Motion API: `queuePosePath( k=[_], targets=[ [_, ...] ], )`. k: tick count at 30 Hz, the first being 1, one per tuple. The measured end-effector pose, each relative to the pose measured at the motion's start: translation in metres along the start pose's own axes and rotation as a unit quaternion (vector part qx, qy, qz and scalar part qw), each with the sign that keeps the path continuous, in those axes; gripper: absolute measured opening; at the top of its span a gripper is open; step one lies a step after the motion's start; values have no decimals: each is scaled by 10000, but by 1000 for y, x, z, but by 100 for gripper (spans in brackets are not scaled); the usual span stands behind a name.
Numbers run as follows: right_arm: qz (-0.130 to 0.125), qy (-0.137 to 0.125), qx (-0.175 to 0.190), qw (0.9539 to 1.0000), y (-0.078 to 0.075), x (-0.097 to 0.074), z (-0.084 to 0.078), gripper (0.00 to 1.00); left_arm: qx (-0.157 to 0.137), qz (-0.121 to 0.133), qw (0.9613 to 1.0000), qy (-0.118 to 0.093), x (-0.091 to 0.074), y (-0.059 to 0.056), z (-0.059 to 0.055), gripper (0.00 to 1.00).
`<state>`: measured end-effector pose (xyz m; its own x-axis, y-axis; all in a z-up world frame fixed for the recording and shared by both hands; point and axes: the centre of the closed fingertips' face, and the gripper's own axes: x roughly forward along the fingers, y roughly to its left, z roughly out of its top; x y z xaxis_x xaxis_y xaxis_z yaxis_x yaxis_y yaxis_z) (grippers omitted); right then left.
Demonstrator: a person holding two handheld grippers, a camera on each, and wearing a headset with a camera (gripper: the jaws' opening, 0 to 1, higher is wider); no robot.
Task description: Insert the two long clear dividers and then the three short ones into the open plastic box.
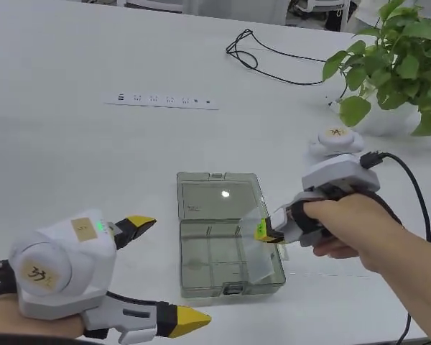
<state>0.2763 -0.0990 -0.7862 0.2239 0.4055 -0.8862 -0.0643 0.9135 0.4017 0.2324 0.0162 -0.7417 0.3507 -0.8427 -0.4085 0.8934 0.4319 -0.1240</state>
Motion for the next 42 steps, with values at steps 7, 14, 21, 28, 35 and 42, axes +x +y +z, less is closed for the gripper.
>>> queuePosePath(
  k=[7,14,21,28,35,42],
  targets=[
    [-34,0,48,10000,-3,3,0,6,-43,-6,10000,-23,2,-1,1,98],
    [-29,-1,47,10000,-2,5,-2,6,-80,-2,10000,-25,2,-2,1,97],
    [-12,-14,77,10000,-4,9,1,6,-122,7,9999,-15,1,-2,-1,97],
    [8,16,41,10000,0,9,3,7,-144,2,9999,-20,1,-1,-2,97],
    [-94,51,-118,9999,-5,11,5,7,-167,15,9999,-20,1,-1,-2,96],
    [-104,53,-162,9998,-6,12,5,7,-179,28,9998,-14,0,0,-3,96]
  ],
)
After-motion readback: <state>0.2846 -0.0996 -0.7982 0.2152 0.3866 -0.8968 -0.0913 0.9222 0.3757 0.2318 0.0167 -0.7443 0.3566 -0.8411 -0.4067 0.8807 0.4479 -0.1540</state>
